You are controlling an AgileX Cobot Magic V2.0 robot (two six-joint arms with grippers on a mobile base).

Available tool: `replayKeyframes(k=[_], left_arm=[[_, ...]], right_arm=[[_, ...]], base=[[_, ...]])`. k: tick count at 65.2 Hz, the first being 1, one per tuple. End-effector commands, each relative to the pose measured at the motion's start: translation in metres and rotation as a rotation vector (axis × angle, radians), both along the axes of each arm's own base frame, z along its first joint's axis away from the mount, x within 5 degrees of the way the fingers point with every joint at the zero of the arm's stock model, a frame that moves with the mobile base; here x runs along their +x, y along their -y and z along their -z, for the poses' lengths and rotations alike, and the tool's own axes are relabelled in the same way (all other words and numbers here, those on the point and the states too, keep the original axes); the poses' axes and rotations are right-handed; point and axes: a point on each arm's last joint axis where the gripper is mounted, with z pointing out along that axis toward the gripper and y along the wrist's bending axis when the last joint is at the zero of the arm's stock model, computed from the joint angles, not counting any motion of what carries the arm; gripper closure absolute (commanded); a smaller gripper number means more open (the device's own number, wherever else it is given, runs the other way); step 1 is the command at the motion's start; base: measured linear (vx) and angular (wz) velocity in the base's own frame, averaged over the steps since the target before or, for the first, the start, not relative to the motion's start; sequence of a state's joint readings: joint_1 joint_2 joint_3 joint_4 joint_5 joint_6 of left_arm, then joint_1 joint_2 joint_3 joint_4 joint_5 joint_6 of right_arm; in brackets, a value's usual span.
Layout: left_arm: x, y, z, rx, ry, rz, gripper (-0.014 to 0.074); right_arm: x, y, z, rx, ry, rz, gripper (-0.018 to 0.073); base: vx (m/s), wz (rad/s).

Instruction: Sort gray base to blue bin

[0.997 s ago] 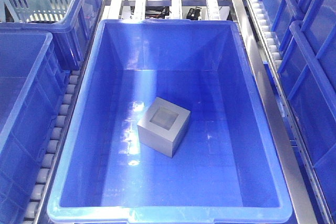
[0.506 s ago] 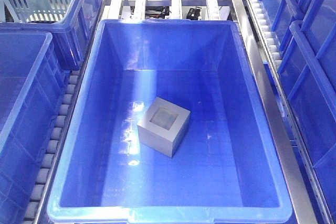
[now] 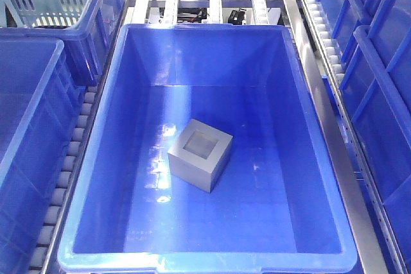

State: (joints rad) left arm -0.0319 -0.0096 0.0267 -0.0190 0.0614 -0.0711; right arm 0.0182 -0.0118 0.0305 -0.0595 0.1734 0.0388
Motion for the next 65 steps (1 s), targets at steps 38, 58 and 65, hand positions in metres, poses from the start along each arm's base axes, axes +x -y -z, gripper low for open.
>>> replayKeyframes(k=[38, 58, 65], left_arm=[[-0.0004, 0.0011, 0.0019, 0.012, 0.064, 0.02, 0.0602], [-0.0004, 0.0011, 0.0019, 0.012, 0.063, 0.02, 0.0602], [-0.0004, 0.0011, 0.0019, 0.012, 0.063, 0.02, 0.0602]], right_arm=[[0.0002, -0.0001, -0.0025, -0.011, 0.072, 0.0, 0.0568], [0.0002, -0.0001, -0.0025, -0.011, 0.072, 0.0, 0.0568], [0.0002, -0.0001, -0.0025, -0.011, 0.072, 0.0, 0.0568]], base=[[0.0, 0.0], [0.0, 0.0], [0.0, 0.0]])
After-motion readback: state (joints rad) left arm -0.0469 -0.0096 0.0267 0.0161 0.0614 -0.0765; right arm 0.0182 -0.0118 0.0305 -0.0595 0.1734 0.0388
